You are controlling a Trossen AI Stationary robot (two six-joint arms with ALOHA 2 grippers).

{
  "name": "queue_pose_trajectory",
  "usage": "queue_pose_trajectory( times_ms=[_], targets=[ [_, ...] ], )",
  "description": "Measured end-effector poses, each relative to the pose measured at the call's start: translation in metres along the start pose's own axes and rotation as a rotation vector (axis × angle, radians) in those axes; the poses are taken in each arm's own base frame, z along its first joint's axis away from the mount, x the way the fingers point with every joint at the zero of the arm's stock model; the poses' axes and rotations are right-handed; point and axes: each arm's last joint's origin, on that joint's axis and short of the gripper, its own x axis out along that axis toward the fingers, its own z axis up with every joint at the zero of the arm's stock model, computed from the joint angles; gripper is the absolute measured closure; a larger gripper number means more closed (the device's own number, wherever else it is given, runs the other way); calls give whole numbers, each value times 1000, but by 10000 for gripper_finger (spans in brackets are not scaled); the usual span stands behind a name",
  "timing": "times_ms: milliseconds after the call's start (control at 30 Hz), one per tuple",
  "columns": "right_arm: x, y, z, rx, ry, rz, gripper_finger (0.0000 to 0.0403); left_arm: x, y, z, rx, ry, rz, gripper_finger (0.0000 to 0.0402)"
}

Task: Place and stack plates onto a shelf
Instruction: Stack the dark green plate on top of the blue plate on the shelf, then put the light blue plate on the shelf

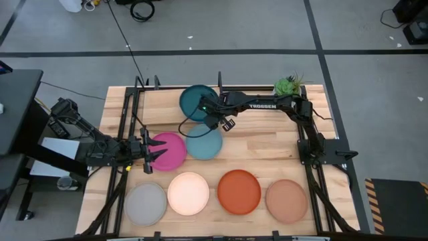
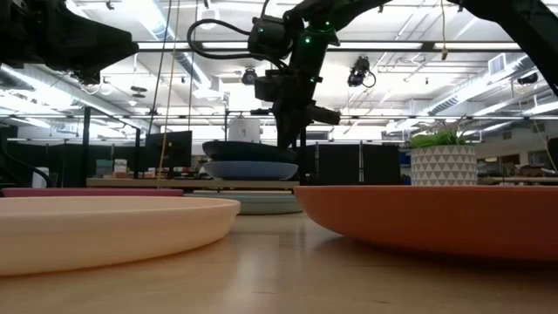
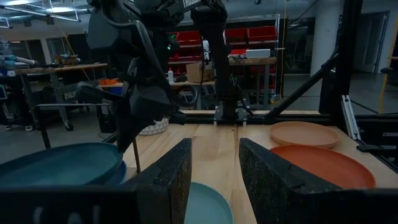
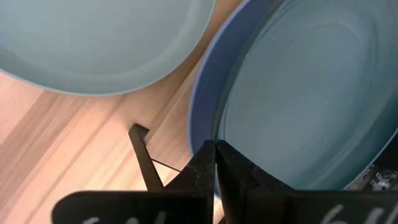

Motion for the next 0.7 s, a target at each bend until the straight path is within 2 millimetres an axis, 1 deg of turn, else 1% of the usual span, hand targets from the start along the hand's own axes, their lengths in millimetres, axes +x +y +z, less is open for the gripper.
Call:
queue_pose_trajectory(
  times_ms=[133, 433, 533, 633, 700],
  targets=[
    [0, 0, 0, 0, 5, -1, 370, 0, 0, 0, -1, 0, 0, 260],
    [-2, -1, 2, 19, 26, -22, 301, 0, 0, 0, -3, 0, 0, 260],
    [-8, -4, 7, 57, 11, -37, 287, 0, 0, 0, -3, 0, 0, 260],
    [-21, -6, 13, 72, -6, -54, 281, 0, 0, 0, -2, 1, 0, 260],
    [-29, -3, 18, 86, -5, -44, 280, 0, 0, -1, 3, 4, -1, 260]
  ],
)
